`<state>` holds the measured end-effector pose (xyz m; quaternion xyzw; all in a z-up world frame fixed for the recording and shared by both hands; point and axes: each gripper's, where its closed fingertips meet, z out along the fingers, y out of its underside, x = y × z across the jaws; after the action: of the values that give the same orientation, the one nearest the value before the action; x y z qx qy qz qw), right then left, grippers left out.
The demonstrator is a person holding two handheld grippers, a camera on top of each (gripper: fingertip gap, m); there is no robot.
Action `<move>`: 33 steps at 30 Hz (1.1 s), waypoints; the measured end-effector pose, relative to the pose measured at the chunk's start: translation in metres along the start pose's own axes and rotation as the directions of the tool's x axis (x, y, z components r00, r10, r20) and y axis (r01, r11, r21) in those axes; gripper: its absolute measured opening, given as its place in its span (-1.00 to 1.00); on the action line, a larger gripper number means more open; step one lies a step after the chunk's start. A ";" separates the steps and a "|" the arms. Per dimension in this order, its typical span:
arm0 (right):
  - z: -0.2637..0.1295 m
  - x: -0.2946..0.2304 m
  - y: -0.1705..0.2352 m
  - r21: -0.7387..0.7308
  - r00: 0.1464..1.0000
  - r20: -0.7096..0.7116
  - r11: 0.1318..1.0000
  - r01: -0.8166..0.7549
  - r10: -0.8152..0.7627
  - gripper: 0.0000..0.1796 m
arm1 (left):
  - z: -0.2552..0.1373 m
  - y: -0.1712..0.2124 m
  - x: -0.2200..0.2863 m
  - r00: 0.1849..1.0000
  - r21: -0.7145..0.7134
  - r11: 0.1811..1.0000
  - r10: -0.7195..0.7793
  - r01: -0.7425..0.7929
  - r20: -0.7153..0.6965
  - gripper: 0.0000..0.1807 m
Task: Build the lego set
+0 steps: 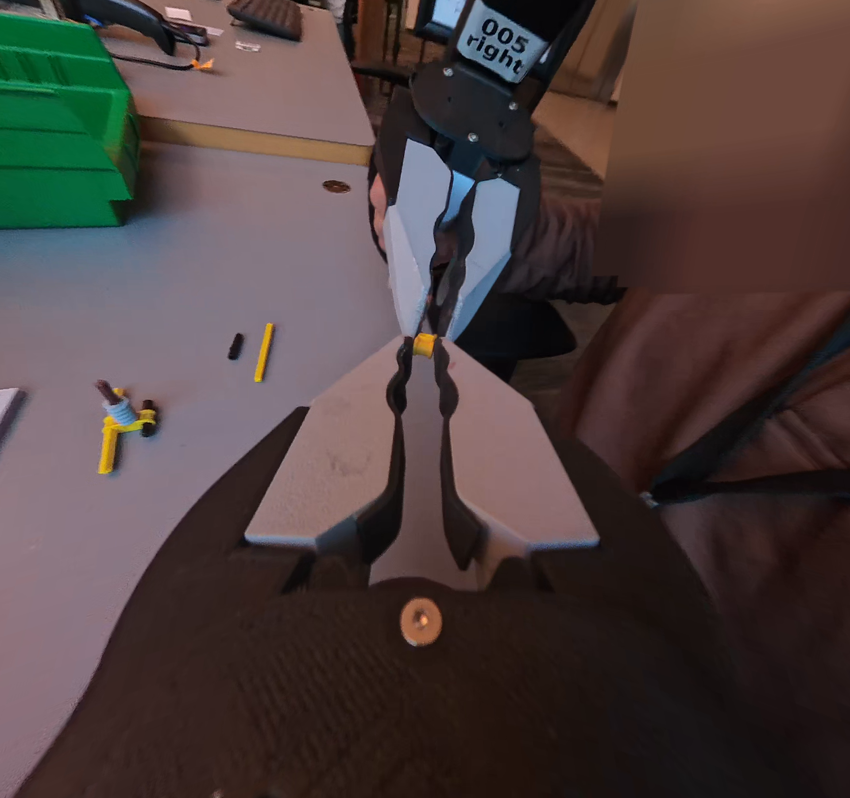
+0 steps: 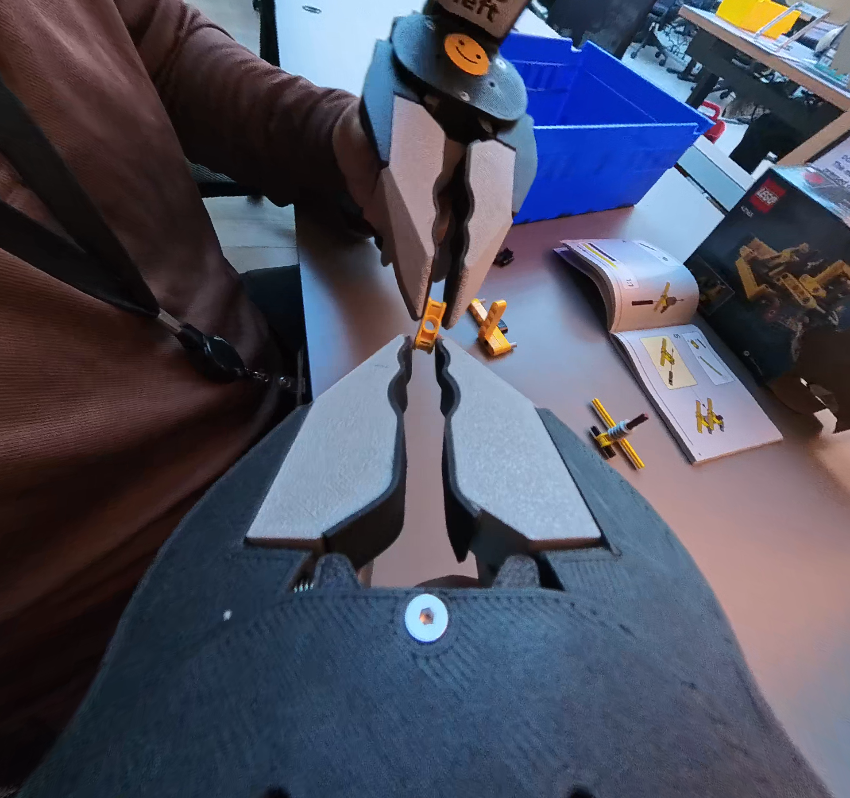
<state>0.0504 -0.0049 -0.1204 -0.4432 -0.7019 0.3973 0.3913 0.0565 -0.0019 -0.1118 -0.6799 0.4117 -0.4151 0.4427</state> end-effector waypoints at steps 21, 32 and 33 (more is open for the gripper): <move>0.012 -0.042 -0.020 0.010 0.945 0.185 0.962 0.274 -0.271 -0.76 | -0.011 0.014 0.042 0.784 -0.206 0.893 -0.451 0.401 -0.427 -0.94; 0.015 -0.031 -0.022 0.033 0.962 0.130 0.971 0.238 -0.240 -0.86 | -0.012 0.007 0.031 0.747 -0.143 0.861 -0.496 0.487 -0.442 -0.94; 0.015 -0.029 -0.024 0.041 0.964 0.119 0.972 0.233 -0.237 -0.86 | -0.012 0.005 0.030 0.743 -0.133 0.858 -0.499 0.496 -0.446 -0.94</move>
<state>0.0386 -0.0422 -0.1098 -0.3262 -0.7671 0.3839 0.3973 0.0536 -0.0342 -0.1067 -0.6464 0.3103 -0.6672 0.2020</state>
